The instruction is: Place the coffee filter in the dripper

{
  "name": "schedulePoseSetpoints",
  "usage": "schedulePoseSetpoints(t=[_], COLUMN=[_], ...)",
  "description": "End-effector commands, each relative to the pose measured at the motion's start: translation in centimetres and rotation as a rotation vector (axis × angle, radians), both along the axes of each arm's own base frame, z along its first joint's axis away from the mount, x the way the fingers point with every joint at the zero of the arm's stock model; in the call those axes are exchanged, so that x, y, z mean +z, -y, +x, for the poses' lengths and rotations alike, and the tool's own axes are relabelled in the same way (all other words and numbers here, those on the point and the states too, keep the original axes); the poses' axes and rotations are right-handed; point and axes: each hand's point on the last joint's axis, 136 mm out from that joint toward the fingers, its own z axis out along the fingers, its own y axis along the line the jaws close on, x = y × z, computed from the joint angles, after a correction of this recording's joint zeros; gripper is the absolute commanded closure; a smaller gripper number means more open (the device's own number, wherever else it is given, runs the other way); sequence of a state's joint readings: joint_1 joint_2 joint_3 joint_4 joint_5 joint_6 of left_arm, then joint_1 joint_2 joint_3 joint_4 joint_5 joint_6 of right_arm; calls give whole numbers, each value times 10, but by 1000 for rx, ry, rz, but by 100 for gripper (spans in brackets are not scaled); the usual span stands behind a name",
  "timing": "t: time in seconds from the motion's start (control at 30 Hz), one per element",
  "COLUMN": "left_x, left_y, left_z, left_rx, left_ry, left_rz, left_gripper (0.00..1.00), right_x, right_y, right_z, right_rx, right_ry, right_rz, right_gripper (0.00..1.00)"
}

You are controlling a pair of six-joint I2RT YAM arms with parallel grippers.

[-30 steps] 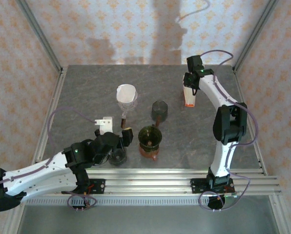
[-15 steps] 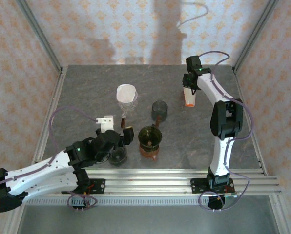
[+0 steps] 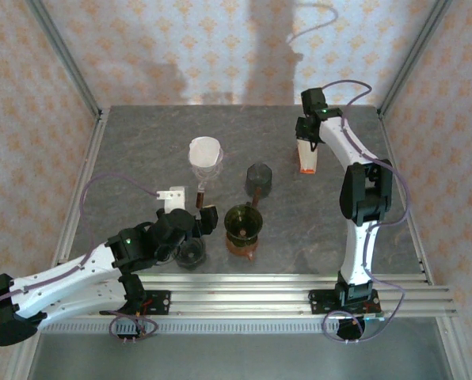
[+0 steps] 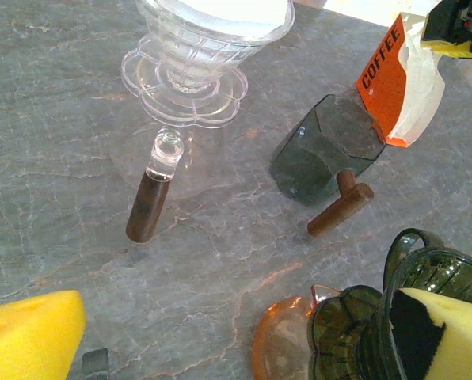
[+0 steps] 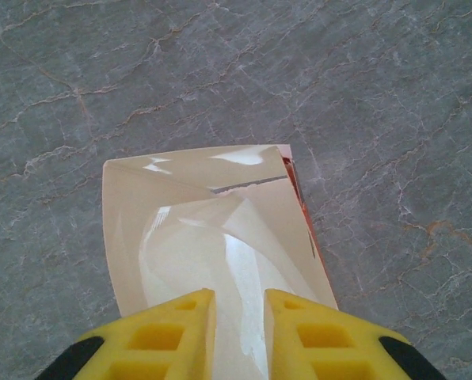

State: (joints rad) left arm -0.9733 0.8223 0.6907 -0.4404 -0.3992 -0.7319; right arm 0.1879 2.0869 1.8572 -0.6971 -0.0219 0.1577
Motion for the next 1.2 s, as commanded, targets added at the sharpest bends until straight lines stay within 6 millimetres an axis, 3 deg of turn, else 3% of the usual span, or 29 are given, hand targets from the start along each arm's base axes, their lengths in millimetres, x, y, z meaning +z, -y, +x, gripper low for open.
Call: schedulePoseSetpoints(t=[0.0,0.2,0.5,0.87,1.17], left_x=[-1,-3,-4,-6,-3], left_y=[-1,-1,-1,0,2], left_z=[3,4,5,4,5], left_rx=[9,11,11,8,3], left_ry=[7,3,-4,-9,-8], left_rz=[7,5,0,-8,-18], left_gripper=[0,0,0,0,0], right_x=[0,-3,1,29,52], right_y=[9,9,12,13,17], right_z=[3,4,5,3,-10], right_rx=[-10,-7,-1,3,-16], right_ry=[-12,-18,-12,35,63], right_rz=[-40,-50,-75,-75,-65], right_gripper=[79,80,89,100,100])
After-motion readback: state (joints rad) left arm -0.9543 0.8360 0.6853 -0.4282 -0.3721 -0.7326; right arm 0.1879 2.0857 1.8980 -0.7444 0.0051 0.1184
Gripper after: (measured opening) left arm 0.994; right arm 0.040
